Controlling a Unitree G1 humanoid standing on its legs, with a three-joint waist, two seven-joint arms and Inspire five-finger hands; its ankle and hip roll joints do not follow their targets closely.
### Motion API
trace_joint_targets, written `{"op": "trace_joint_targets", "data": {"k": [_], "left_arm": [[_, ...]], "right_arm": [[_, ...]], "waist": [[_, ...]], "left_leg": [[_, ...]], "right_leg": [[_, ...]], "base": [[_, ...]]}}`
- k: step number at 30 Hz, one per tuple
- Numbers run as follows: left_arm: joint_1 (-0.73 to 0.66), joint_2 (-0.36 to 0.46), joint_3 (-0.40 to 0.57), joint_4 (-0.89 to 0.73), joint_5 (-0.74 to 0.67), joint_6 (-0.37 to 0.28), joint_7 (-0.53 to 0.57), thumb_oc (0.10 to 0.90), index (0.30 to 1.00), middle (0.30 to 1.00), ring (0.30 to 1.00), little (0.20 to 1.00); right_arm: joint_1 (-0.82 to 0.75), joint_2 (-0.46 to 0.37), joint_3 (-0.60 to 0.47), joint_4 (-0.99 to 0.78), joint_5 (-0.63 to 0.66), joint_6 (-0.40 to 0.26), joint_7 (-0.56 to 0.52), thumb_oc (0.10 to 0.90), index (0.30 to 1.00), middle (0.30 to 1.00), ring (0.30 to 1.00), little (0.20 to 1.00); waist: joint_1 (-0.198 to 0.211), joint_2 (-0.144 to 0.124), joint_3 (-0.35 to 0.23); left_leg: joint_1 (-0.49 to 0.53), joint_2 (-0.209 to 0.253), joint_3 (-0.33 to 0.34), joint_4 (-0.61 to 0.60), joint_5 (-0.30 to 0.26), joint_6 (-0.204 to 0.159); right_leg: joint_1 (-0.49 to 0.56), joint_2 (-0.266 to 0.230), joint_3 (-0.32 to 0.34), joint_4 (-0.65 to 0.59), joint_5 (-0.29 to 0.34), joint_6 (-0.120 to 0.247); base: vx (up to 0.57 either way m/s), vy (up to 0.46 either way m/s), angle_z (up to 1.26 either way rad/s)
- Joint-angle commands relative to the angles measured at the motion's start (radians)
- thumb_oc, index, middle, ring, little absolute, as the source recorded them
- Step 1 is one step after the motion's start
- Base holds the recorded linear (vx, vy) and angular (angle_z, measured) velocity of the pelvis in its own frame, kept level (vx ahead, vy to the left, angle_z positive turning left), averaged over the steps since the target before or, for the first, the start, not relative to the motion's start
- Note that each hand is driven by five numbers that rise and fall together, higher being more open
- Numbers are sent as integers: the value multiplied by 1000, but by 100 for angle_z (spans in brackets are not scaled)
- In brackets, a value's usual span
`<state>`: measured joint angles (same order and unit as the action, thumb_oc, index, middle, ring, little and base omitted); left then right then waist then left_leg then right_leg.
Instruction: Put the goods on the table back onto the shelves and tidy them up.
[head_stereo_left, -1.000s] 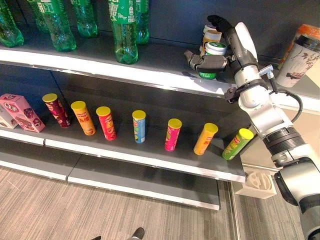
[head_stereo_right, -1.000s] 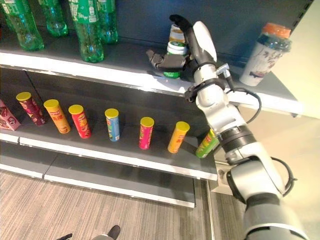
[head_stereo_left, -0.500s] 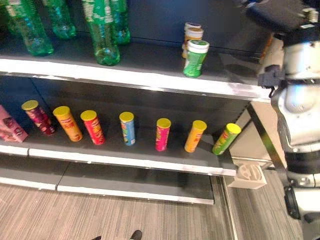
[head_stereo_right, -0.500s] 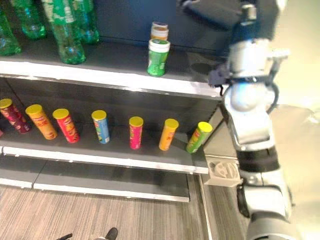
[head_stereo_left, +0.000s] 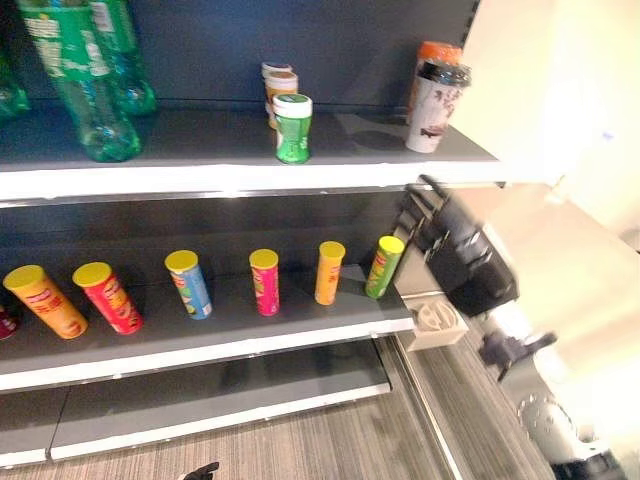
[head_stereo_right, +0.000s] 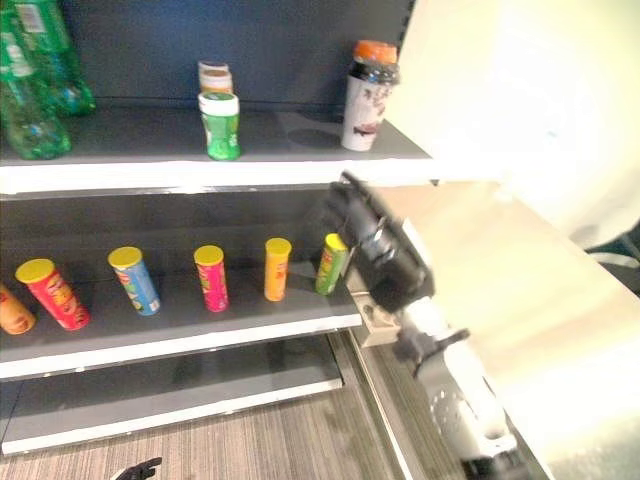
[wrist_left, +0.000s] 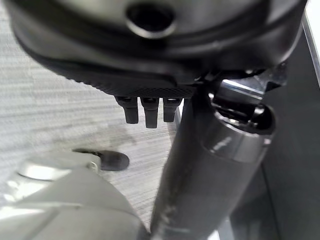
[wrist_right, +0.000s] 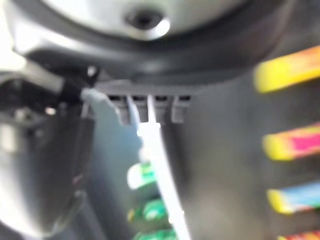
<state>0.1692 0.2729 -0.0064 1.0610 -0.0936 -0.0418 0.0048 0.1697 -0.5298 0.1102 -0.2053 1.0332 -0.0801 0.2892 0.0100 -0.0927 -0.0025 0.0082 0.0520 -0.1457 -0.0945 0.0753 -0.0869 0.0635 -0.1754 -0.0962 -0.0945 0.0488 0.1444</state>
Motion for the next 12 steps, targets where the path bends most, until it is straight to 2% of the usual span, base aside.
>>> {"op": "trace_joint_targets", "data": {"k": [1, 3, 4, 5, 6, 7, 8, 9, 12], "left_arm": [[-42, 56, 22, 38, 56, -64, -52, 800, 900, 900, 900, 900], [-36, 57, 28, 37, 65, -69, -73, 800, 900, 900, 900, 900], [-50, 62, 16, 41, 76, -66, -91, 800, 900, 900, 900, 900], [-55, 62, 7, 43, 76, -62, -93, 800, 900, 900, 900, 900], [-68, 61, -22, 39, 73, -57, -89, 800, 900, 900, 900, 900], [-73, 62, -39, 31, 72, -55, -82, 800, 900, 900, 900, 900], [-86, 63, -56, 26, 65, -49, -60, 800, 900, 900, 900, 900], [-102, 63, -56, 39, 52, -47, -29, 800, 900, 900, 900, 900], [-110, 63, -57, 53, 54, -46, -19, 800, 900, 900, 900, 900]], "right_arm": [[-80, -97, -73, -49, -28, 47, 142, 800, 900, 900, 900, 900], [17, -134, -59, 19, -102, 94, 200, 800, 900, 900, 900, 900], [52, -200, 10, 278, -392, 103, 197, 800, 900, 900, 900, 900], [44, -190, 38, 365, -471, 99, 174, 800, 900, 900, 900, 900], [10, -147, 89, 561, -658, 73, 115, 800, 900, 900, 900, 900], [-11, -109, 104, 683, -768, 64, 48, 800, 900, 900, 900, 900], [-54, -26, 110, 856, -909, 54, -53, 800, 900, 900, 900, 900], [-73, 105, 51, 1058, -942, 66, -145, 800, 900, 900, 900, 900], [-69, 145, 15, 1137, -936, 65, -187, 800, 900, 900, 900, 900]], "waist": [[22, 11, -3], [12, 14, 0], [-1, 18, 12], [-2, 19, 15], [0, 20, 18], [2, 22, 18], [7, 24, 18], [8, 29, 14], [6, 29, 13]], "left_leg": [[69, 8, 82, 7, -143, 10], [70, 11, 85, 7, -142, 5], [70, 15, 88, 7, -139, 2], [70, 16, 89, 7, -139, 2], [71, 17, 88, 7, -137, 4], [70, 17, 85, 7, -137, 5], [72, 16, 79, 7, -137, 9], [74, 15, 73, 7, -139, 14], [77, 14, 70, 7, -140, 16]], "right_leg": [[-62, -40, -30, 30, -3, 29], [-61, -39, -31, 29, -4, 30], [-64, -37, -24, 29, -4, 31], [-62, -36, -25, 29, -4, 31], [-60, -34, -25, 28, -5, 29], [-58, -33, -28, 27, -6, 28], [-52, -31, -29, 26, -8, 27], [-41, -26, -33, 23, -15, 25], [-36, -23, -35, 25, -18, 23]], "base": [[3, -13, -15], [-13, -19, -16], [-39, -20, -10], [-38, -32, -9], [-6, -33, -6], [11, -47, -4], [46, -65, 0], [56, -64, -2], [15, -15, 0]]}}
